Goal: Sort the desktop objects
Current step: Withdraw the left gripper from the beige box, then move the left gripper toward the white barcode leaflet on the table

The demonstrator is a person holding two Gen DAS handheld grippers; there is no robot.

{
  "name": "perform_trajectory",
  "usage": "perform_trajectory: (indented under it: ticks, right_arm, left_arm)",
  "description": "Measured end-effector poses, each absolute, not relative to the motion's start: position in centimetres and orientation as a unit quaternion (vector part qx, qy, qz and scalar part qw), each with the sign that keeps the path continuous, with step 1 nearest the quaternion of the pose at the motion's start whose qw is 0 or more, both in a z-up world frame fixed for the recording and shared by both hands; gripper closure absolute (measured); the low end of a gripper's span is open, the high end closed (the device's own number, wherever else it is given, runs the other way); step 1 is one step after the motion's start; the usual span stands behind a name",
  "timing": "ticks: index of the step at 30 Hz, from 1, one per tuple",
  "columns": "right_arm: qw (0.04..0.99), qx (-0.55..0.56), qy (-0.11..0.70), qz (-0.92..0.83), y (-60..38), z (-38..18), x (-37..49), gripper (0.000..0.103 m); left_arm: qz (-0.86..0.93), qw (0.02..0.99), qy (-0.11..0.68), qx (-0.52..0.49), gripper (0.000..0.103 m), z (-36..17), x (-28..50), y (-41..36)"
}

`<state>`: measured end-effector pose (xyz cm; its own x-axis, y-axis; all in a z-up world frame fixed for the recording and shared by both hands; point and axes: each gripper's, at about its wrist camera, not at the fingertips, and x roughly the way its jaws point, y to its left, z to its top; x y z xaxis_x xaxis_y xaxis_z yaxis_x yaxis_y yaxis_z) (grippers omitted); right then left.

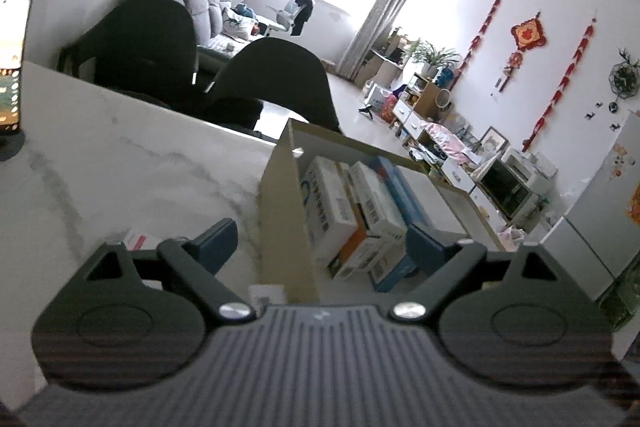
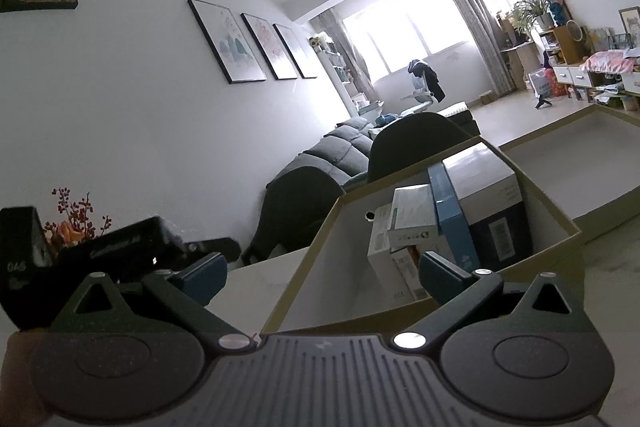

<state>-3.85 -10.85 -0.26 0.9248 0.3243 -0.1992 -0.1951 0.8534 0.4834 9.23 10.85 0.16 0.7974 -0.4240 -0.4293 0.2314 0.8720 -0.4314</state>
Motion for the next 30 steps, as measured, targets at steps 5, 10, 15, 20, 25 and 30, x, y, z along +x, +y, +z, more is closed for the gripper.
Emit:
perform_trajectory:
  ticks: [5,10,15,20,25,30]
  right_arm:
    - [0.951,0.233,0.146,0.141,-10.3,-0.6,-3.5,0.001]
    - [0.95,0.232,0.152,0.143,-9.9,-0.9,-3.1,0.001]
    - [0.948,0.232,0.159,0.146,-9.6,-1.3,-2.8,0.001]
    - [0.948,0.231,0.163,0.149,-9.4,-1.6,-2.6,0.001]
    - [0.948,0.231,0.16,0.148,-9.6,-1.6,-2.5,0.001]
    - [0.949,0.23,0.158,0.146,-9.7,-1.6,-2.5,0.001]
  left_arm:
    - [-0.159,0.934,0.262,-0.182,0.003,-0.2,8.2,12.1]
    - [-0.143,0.937,0.265,-0.175,0.0,-0.7,7.4,13.2]
    - [-0.127,0.939,0.271,-0.169,0.0,-1.3,6.8,14.3]
    - [-0.112,0.941,0.276,-0.162,0.0,-1.9,6.2,15.4]
    - [-0.079,0.944,0.281,-0.151,0.0,-2.5,5.7,16.9]
    - [-0.038,0.942,0.29,-0.165,0.0,-3.3,5.7,19.2]
